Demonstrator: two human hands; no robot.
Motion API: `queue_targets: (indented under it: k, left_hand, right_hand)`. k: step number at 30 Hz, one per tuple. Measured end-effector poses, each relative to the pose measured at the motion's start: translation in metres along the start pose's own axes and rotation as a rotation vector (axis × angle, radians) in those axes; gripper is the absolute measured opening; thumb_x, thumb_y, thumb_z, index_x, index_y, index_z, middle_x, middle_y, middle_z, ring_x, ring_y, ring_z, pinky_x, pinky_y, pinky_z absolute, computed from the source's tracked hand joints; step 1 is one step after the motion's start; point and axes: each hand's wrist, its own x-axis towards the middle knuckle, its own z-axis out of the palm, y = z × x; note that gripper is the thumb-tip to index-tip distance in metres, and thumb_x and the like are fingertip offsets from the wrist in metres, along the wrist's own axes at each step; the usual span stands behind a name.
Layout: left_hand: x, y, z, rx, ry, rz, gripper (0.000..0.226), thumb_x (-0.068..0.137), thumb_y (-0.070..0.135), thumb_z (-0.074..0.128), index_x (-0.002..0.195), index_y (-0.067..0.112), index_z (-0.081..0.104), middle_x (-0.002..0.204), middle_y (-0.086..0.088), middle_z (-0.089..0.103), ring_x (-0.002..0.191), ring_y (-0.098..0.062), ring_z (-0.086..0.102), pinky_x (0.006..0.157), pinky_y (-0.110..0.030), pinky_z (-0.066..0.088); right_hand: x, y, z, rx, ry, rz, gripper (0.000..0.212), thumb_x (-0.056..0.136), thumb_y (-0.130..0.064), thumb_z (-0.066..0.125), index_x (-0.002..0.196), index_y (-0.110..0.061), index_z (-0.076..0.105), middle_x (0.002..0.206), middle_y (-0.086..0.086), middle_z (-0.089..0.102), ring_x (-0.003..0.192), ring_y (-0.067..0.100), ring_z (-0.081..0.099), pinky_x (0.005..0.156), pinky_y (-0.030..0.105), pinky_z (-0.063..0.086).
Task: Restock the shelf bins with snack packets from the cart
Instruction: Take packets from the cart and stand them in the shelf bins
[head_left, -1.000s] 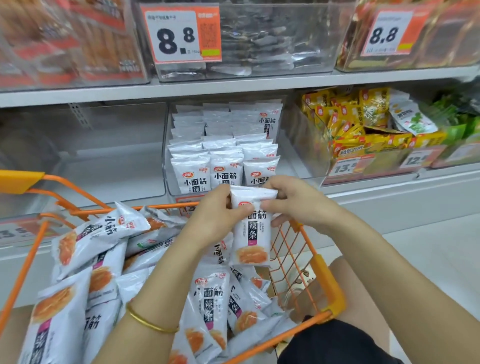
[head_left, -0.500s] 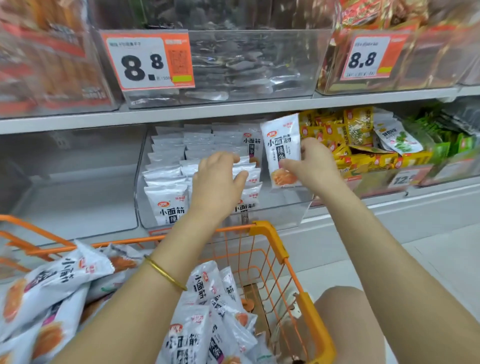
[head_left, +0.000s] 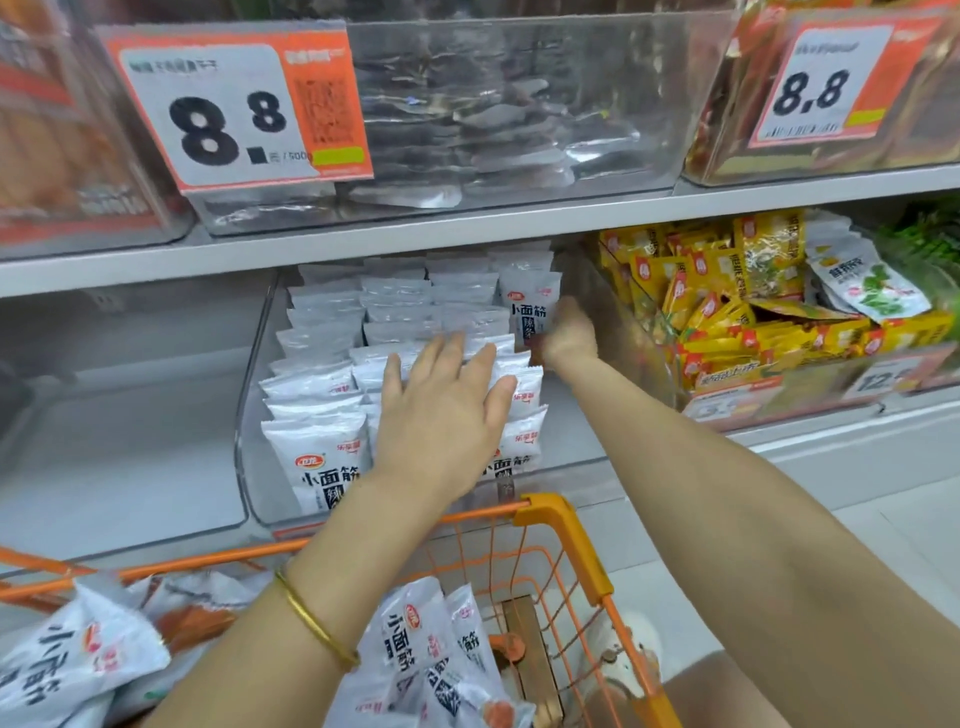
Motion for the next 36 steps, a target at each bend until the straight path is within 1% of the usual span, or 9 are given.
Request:
queue_targets:
  k: [6,15,18,22,25,27,30,33,36]
  left_hand:
    - [0.001,-0.001,0.002,-0.005,0.007,-0.004,0.051,0.098,0.045,0.016,0.146,0.029,0.023,0.156,0.002,0.015,0.144,-0.015,0.004,0.115,-0.044,-0.002]
    - [-0.006,-0.004,0.001,-0.073,0.093,0.027,0.057,0.096,0.048,0.011,0.144,0.027,0.031,0.155,0.001,0.021,0.143,-0.016,0.009,0.116,-0.041,-0.003]
    - [-0.021,-0.007,-0.007,-0.169,0.217,0.046,0.061,0.09,0.049,0.017,0.135,0.021,0.047,0.148,-0.003,0.036,0.138,-0.021,0.025,0.115,-0.042,0.01]
    - [-0.059,-0.008,-0.019,-0.273,0.366,0.058,0.051,0.088,0.041,0.028,0.12,0.017,0.06,0.131,-0.002,0.054,0.12,-0.022,0.042,0.102,-0.036,0.03]
    - [-0.091,-0.011,-0.02,-0.331,0.398,0.062,0.036,0.089,0.03,0.038,0.111,0.016,0.063,0.11,0.0,0.063,0.103,-0.023,0.053,0.089,-0.034,0.038]
    - [-0.108,-0.018,-0.016,-0.335,0.353,0.034,0.029,0.087,0.022,0.045,0.108,0.015,0.065,0.102,-0.001,0.066,0.093,-0.024,0.057,0.083,-0.037,0.043]
    - [-0.127,-0.033,-0.006,-0.319,0.26,0.009,0.026,0.085,0.012,0.048,0.102,0.015,0.068,0.099,-0.004,0.069,0.092,-0.026,0.06,0.081,-0.038,0.047]
    - [-0.141,-0.042,0.0,-0.352,0.226,-0.038,0.026,0.085,0.004,0.051,0.099,0.015,0.07,0.1,-0.001,0.07,0.096,-0.022,0.061,0.079,-0.029,0.044]
    - [-0.147,-0.047,0.002,-0.358,0.212,-0.075,0.027,0.086,0.003,0.049,0.103,0.013,0.069,0.105,-0.003,0.069,0.101,-0.023,0.06,0.084,-0.031,0.043]
  right_hand:
    - [0.009,-0.007,0.012,-0.004,-0.018,0.043,0.043,0.09,-0.008,0.054,0.13,-0.002,0.038,0.13,0.017,0.049,0.117,0.032,0.051,0.094,0.035,0.043]
    - [-0.01,-0.013,-0.002,-0.209,-0.105,-0.011,0.042,0.091,-0.005,0.053,0.13,0.005,0.041,0.131,0.019,0.049,0.12,0.032,0.05,0.093,0.031,0.042]
    - [-0.038,-0.015,-0.026,-0.249,-0.034,-0.127,0.033,0.089,-0.001,0.051,0.122,0.004,0.049,0.123,0.019,0.056,0.114,0.033,0.055,0.088,0.034,0.046]
    - [-0.121,-0.019,-0.078,-0.131,0.155,-0.368,0.03,0.091,-0.001,0.049,0.12,-0.004,0.055,0.115,0.012,0.061,0.109,0.029,0.057,0.093,0.038,0.046]
    - [-0.194,-0.019,-0.085,-0.058,-0.062,-0.521,0.02,0.089,-0.006,0.055,0.106,-0.01,0.064,0.091,0.001,0.062,0.087,0.018,0.061,0.08,0.027,0.047]
    - [-0.226,-0.015,-0.066,-0.308,-0.399,-0.567,0.02,0.089,-0.009,0.056,0.106,-0.007,0.065,0.094,0.004,0.066,0.092,0.021,0.061,0.078,0.024,0.043]
    - [-0.251,-0.008,-0.023,-0.725,-0.815,-0.53,0.033,0.093,-0.021,0.054,0.117,0.0,0.061,0.115,0.016,0.064,0.106,0.029,0.058,0.086,0.034,0.048]
    - [-0.249,0.01,0.022,-0.746,-0.88,-0.368,0.033,0.094,-0.021,0.052,0.115,0.004,0.057,0.113,0.018,0.06,0.106,0.031,0.057,0.077,0.033,0.045]
    - [-0.25,0.022,0.051,-0.515,-0.868,-0.141,0.011,0.094,-0.014,0.054,0.091,-0.004,0.051,0.084,0.01,0.05,0.085,0.024,0.051,0.067,0.029,0.04]
